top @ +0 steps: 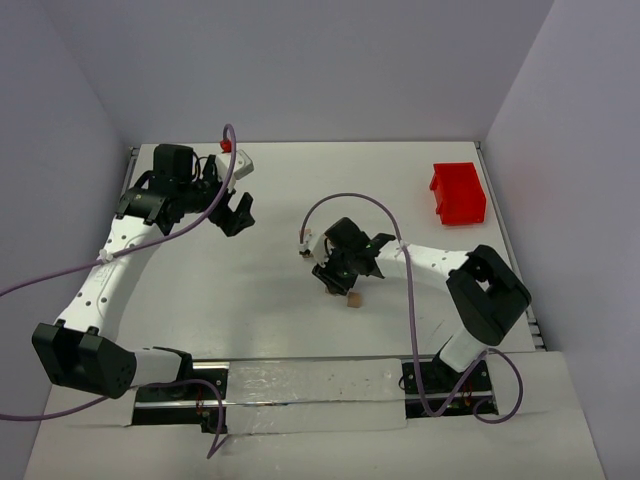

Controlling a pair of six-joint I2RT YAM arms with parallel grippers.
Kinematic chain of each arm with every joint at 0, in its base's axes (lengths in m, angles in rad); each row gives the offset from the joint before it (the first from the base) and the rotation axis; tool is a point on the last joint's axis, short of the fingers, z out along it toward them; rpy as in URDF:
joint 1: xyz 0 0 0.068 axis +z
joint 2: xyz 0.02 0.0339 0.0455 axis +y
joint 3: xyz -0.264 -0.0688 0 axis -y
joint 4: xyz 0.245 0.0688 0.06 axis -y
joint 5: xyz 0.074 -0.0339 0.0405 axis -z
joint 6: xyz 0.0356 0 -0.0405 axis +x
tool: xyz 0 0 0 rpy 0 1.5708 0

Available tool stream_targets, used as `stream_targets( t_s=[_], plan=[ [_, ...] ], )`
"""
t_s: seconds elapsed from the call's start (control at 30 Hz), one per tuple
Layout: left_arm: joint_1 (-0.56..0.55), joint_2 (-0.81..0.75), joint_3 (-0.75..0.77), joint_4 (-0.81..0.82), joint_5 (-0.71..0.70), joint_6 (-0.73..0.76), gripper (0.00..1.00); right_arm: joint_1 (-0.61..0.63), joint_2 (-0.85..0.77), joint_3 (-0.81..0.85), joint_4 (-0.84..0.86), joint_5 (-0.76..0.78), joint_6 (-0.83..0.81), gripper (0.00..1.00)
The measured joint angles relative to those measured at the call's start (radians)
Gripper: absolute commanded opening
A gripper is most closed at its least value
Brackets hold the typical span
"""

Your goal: Build the wood block tower

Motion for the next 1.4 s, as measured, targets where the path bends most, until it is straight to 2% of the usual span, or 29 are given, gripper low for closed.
stream_targets(
  t_s=[0.2, 0.37, 0.43, 0.57, 0.73, 0.87, 1.13, 1.4],
  plan=[
    [0.000, 0.000, -0.005, 0.005, -0.009, 0.000, 0.99, 0.000, 0.001, 0.000, 0.009, 0.016, -0.013, 0.17],
    [0.000, 0.000, -0.010, 0.012, -0.012, 0.001, 0.99, 0.000, -0.020, -0.001, -0.023, 0.008, -0.057, 0.12],
    [0.000, 0.000, -0.012, 0.012, -0.011, 0.002, 0.99, 0.000, -0.056, -0.001, -0.068, -0.006, -0.094, 0.12],
    [0.000, 0.002, -0.014, 0.010, 0.010, 0.006, 0.99, -0.007, -0.165, 0.023, -0.205, -0.042, -0.214, 0.02],
    [0.000, 0.029, -0.014, -0.003, 0.057, 0.010, 0.99, -0.046, -0.198, 0.182, -0.376, -0.070, -0.377, 0.00],
    [0.000, 0.046, -0.015, -0.006, 0.075, 0.010, 0.99, -0.118, -0.122, 0.354, -0.492, -0.094, -0.474, 0.00],
    [0.001, 0.048, -0.022, -0.005, 0.104, 0.010, 0.99, -0.230, 0.161, 0.704, -0.653, -0.150, -0.580, 0.00],
    [0.011, 0.060, -0.022, -0.005, 0.117, 0.013, 0.99, -0.237, 0.289, 0.879, -0.743, -0.210, -0.621, 0.00]
  ],
)
